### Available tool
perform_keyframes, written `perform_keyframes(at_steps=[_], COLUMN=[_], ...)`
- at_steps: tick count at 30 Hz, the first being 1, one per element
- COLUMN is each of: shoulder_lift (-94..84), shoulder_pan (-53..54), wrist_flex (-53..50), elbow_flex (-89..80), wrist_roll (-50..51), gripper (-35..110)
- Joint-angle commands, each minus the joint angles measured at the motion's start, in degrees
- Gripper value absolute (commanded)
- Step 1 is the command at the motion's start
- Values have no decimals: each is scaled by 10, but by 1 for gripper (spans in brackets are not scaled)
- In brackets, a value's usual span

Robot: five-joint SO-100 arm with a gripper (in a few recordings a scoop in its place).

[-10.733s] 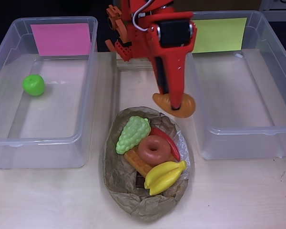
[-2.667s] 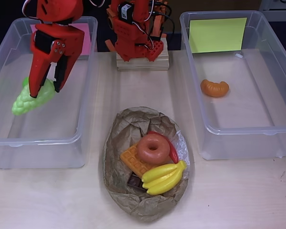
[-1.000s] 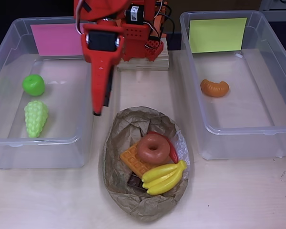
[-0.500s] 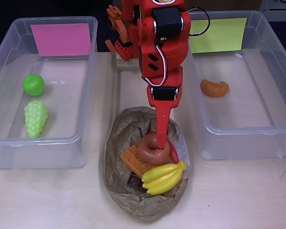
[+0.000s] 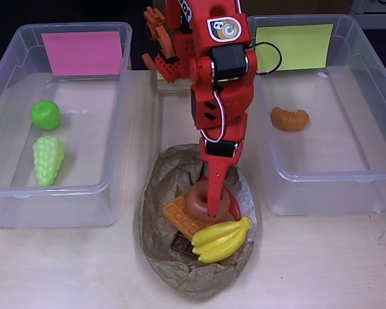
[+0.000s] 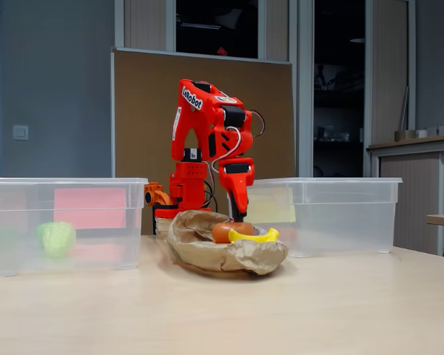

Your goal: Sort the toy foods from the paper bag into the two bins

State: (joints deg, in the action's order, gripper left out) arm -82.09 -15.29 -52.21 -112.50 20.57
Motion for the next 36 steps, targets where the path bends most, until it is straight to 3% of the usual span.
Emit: perform_keyframes(at_steps=[1,16,36], shoulder_lift=[9,54,56], shoulder_pan=[8,37,73], wrist_flex=[11,-24,-149], elbow_flex=[17,88,150], wrist_roll=[-9,-72,-135], gripper=[55,47,49])
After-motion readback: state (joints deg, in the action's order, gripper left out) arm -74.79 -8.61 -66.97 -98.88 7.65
